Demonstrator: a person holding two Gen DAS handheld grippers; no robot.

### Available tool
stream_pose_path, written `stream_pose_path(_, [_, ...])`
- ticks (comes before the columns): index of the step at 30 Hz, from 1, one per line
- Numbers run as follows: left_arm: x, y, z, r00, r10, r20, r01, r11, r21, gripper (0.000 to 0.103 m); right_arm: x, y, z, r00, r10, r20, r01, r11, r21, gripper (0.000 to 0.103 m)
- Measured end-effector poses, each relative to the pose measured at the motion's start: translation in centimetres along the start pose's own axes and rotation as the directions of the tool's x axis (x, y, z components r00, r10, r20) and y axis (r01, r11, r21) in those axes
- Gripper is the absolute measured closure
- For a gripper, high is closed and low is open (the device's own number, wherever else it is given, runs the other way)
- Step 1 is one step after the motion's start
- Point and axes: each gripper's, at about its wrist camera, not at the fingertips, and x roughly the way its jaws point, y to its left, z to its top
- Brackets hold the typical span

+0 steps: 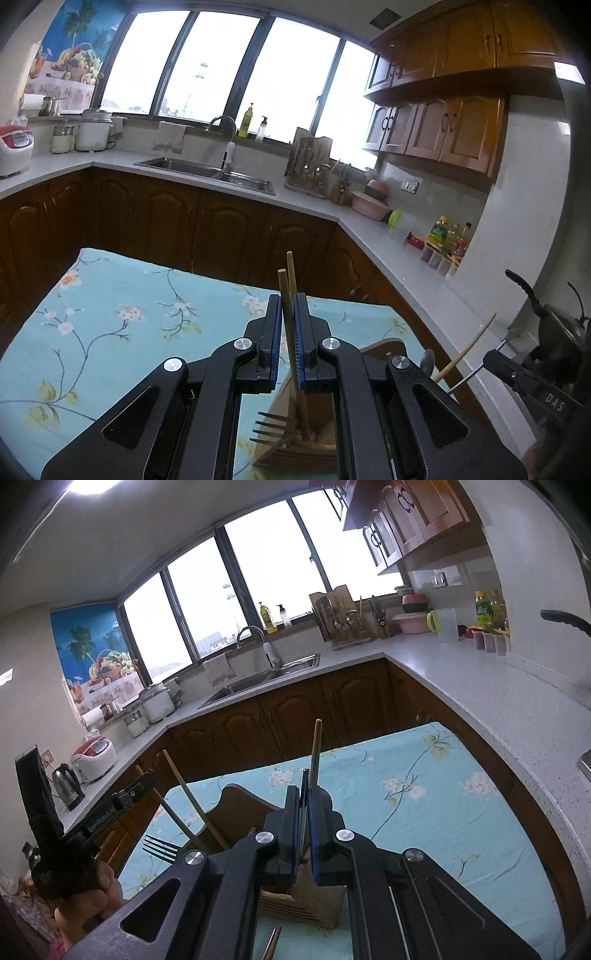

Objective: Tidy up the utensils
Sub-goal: 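Lower both chopsticks into the holder and open both tools, then move both open tools back down to the chopsticks on the tablecloth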

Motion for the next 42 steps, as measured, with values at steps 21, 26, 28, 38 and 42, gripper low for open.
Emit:
stream_pose_path(21, [-8.2,2.3,-0.6,0.998,0.039,0.043,-0.037,0.998,-0.046,0.016,-5.3,-1.6,-1.7,0.994,0.024,0.111,-0.032,0.997,0.073,0.002])
stream_pose_path(26, [-10.6,3.8,-3.1,0.998,0.069,0.000,-0.069,0.997,-0.038,0.014,-6.2,-2.0,-4.0,0.997,0.034,0.069,-0.041,0.994,0.102,0.002])
stream_pose_path(28, [-11.5,4.5,-4.4,0.996,0.087,-0.029,-0.088,0.995,-0.037,0.014,-6.6,-2.1,-5.0,0.998,0.033,0.046,-0.037,0.993,0.110,0.001])
stream_pose_path(38, [-14.9,7.2,-10.3,0.983,0.128,-0.135,-0.137,0.989,-0.057,0.014,-8.3,-1.7,-10.6,0.999,0.006,-0.048,-0.001,0.994,0.111,0.002])
stream_pose_path(42, [-15.8,8.3,-12.2,0.975,0.135,-0.175,-0.151,0.985,-0.082,0.014,-8.6,-1.3,-12.2,0.996,0.008,-0.086,0.000,0.995,0.103,0.002])
